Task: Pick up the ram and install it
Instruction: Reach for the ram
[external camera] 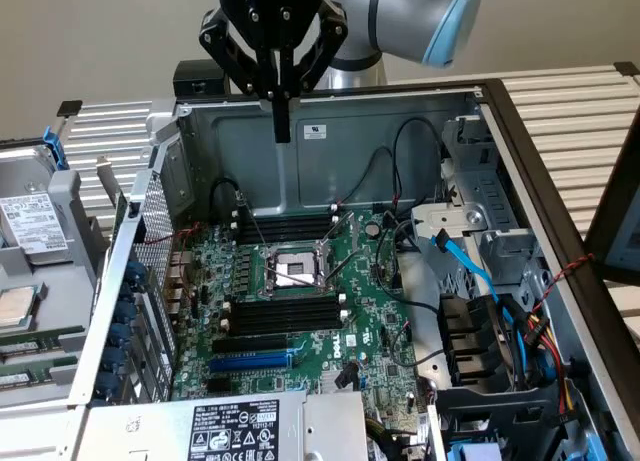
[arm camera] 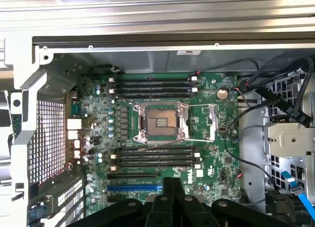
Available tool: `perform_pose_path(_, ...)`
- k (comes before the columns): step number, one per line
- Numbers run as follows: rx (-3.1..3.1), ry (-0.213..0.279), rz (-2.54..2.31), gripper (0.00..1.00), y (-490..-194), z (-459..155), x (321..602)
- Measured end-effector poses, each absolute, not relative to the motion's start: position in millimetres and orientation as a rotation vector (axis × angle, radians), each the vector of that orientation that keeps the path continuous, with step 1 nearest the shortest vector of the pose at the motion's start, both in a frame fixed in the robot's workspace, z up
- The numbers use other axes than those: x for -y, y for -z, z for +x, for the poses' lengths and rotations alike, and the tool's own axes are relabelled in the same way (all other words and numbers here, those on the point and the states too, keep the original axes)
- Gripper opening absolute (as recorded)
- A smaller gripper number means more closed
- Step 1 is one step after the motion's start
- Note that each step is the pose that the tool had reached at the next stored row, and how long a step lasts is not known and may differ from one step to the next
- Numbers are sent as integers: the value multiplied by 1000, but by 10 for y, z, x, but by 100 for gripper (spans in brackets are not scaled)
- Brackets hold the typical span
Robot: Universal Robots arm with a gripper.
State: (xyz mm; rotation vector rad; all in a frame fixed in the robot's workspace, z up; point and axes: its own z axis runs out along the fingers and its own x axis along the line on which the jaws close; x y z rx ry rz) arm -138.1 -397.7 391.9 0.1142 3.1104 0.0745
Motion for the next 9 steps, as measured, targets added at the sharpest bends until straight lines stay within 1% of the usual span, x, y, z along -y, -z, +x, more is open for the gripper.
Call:
perform_pose_path(2, -3110, -75, 114, 10, -3908, -1471, 3973)
perform_pose_path(4, -3110, -74, 114, 10, -3847, -1750, 3965)
perform_pose_path(9, -3110, -75, 114, 10, -3809, -1978, 3963)
